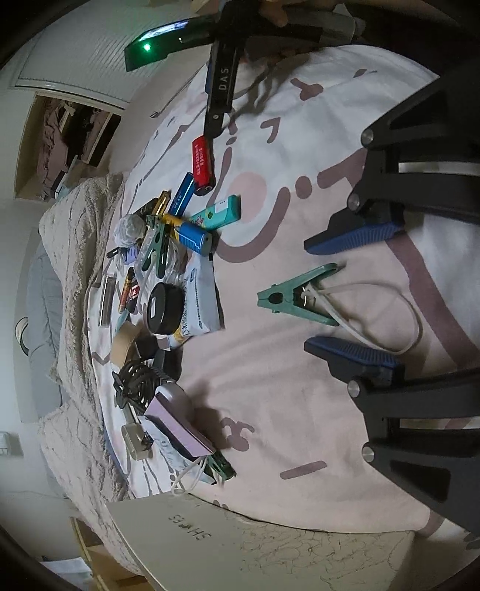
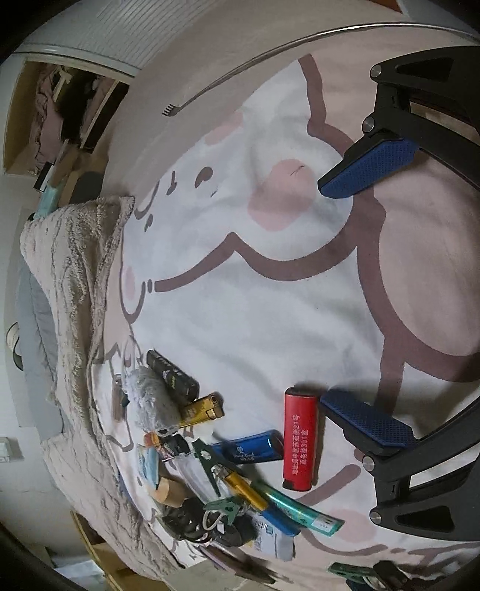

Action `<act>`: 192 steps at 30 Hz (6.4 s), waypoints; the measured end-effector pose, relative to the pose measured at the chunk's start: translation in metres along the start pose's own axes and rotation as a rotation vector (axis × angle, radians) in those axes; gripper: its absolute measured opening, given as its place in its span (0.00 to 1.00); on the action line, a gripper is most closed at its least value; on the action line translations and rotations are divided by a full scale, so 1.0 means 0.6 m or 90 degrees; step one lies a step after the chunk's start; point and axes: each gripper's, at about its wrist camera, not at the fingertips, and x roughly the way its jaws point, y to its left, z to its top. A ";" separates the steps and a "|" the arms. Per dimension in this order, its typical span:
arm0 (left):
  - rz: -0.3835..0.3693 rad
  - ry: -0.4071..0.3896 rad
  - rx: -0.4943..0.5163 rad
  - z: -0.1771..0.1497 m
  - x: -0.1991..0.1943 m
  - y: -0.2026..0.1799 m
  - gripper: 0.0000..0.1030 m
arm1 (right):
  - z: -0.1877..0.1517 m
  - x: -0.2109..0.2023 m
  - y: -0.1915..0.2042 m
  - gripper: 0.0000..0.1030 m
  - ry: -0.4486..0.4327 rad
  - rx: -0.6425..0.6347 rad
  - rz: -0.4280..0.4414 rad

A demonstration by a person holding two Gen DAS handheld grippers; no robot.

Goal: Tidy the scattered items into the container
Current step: 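Align the right gripper fingers around the red lighter on the sheet, then close the right gripper on the red lighter and lift it, then carry the red lighter with the right gripper over the white box, then lower the red lighter into the box and open the right gripper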

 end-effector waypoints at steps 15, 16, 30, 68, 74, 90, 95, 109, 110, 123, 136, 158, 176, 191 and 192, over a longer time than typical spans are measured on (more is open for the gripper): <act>0.007 -0.024 -0.005 -0.011 -0.003 -0.003 0.39 | 0.009 -0.022 0.087 1.00 -0.016 -0.057 0.125; 0.008 -0.024 -0.005 -0.012 -0.002 -0.004 0.39 | 0.008 -0.019 0.092 1.00 -0.012 -0.058 0.126; 0.015 -0.039 -0.010 -0.020 -0.001 -0.004 0.39 | 0.005 0.027 0.113 1.00 0.023 -0.045 0.101; -0.007 -0.101 -0.032 -0.014 -0.032 0.004 0.30 | -0.008 -0.004 0.094 0.79 -0.077 0.002 0.103; -0.002 -0.134 -0.019 0.000 -0.061 0.004 0.30 | -0.007 -0.031 0.078 0.79 -0.114 0.025 0.123; 0.007 -0.241 0.015 0.109 -0.139 -0.010 0.30 | 0.044 -0.149 0.027 0.79 -0.246 0.075 0.170; -0.007 -0.284 0.006 0.152 -0.168 -0.006 0.30 | 0.065 -0.187 0.034 0.79 -0.286 0.071 0.186; 0.028 -0.351 -0.047 0.189 -0.240 0.096 0.30 | 0.118 -0.239 0.142 0.79 -0.319 0.035 0.260; 0.037 -0.353 -0.055 0.188 -0.243 0.109 0.30 | 0.122 -0.239 0.155 0.79 -0.316 0.029 0.273; 0.116 -0.362 -0.184 0.153 -0.285 0.273 0.30 | 0.157 -0.249 0.347 0.79 -0.275 -0.062 0.387; 0.192 -0.365 -0.267 0.102 -0.325 0.386 0.30 | 0.160 -0.271 0.501 0.79 -0.233 -0.153 0.480; 0.279 -0.260 -0.306 0.061 -0.272 0.470 0.30 | 0.160 -0.210 0.641 0.79 -0.064 -0.276 0.547; 0.277 -0.250 -0.349 0.051 -0.267 0.484 0.65 | 0.123 -0.189 0.670 0.79 0.008 -0.406 0.544; 0.276 -0.244 -0.341 0.056 -0.259 0.476 0.66 | 0.086 -0.190 0.666 0.93 -0.019 -0.540 0.455; 0.278 -0.244 -0.341 0.056 -0.259 0.475 0.69 | 0.087 -0.191 0.665 0.94 -0.024 -0.539 0.455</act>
